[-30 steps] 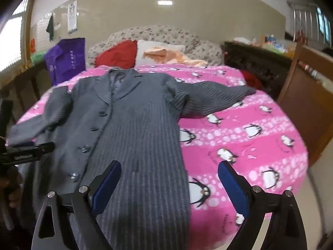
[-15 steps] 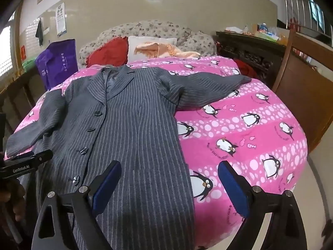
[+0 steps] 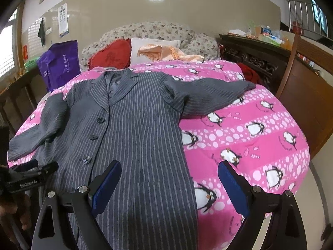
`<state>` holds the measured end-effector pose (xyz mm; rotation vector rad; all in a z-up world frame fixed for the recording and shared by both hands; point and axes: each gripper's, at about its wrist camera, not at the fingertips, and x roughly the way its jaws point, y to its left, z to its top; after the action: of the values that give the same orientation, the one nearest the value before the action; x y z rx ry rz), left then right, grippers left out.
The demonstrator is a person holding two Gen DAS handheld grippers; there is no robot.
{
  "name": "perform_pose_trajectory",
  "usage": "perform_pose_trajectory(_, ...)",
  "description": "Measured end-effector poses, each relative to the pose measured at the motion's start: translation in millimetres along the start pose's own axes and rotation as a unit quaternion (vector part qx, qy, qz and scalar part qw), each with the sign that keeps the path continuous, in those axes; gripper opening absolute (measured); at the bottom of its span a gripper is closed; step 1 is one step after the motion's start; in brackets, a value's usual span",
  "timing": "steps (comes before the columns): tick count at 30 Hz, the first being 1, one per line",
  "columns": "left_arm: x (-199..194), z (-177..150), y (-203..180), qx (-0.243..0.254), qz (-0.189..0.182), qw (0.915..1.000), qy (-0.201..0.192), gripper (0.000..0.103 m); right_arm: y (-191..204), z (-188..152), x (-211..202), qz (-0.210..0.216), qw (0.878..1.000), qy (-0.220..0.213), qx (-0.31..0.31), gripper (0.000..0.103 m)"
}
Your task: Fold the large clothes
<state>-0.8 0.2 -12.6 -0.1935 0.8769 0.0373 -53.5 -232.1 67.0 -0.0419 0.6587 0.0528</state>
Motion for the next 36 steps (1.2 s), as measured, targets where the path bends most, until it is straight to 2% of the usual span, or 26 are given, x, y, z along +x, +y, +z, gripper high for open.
perform_pose_trajectory(4,-6.2,11.7,-2.8,0.014,0.006,0.9997,-0.021,0.103,3.7,16.1,-1.3,0.000,1.000,-0.008,-0.002,0.093)
perform_pose_trajectory(7,-15.7,27.1,-4.2,0.026,0.011,0.9975,-0.065,0.103,6.8,31.4,5.0,0.010,1.000,-0.009,0.001,0.093)
perform_pose_trajectory(8,-19.2,34.6,-4.7,0.029,0.007,0.9959,-0.086,0.103,7.3,35.1,7.8,0.009,1.000,-0.008,-0.001,0.093)
perform_pose_trajectory(10,-20.0,48.2,-5.2,0.031,0.014,0.9941,-0.103,0.103,8.6,44.9,20.5,-0.004,1.000,-0.004,-0.001,0.093)
perform_pose_trajectory(13,-5.5,64.8,-9.1,0.059,0.024,0.9957,-0.067,0.103,8.7,51.9,38.2,-0.008,1.000,0.002,0.011,0.093)
perform_pose_trajectory(16,10.9,67.2,-6.6,0.058,0.027,0.9959,-0.064,0.103,9.3,53.1,60.3,-0.022,0.999,0.006,0.026,0.093)
perform_pose_trajectory(19,35.6,65.1,-8.9,0.082,0.052,0.9931,-0.066,0.103,6.4,50.9,77.6,-0.029,0.999,0.005,0.041,0.093)
perform_pose_trajectory(23,55.6,57.2,-3.4,0.080,0.020,0.9937,-0.076,0.103,1.8,43.5,102.1,-0.039,0.998,0.004,0.054,0.093)
perform_pose_trajectory(25,62.4,53.8,-1.8,0.076,0.023,0.9940,-0.076,0.103,-1.4,37.2,115.9,-0.047,0.997,0.004,0.054,0.093)
perform_pose_trajectory(32,75.2,49.5,12.2,0.035,-0.012,0.9989,-0.029,0.103,1.2,20.9,138.3,-0.080,0.996,0.014,0.034,0.093)
perform_pose_trajectory(36,77.4,48.4,12.2,0.035,-0.026,0.9988,-0.021,0.103,-0.7,15.0,150.0,-0.102,0.994,0.031,0.037,0.093)
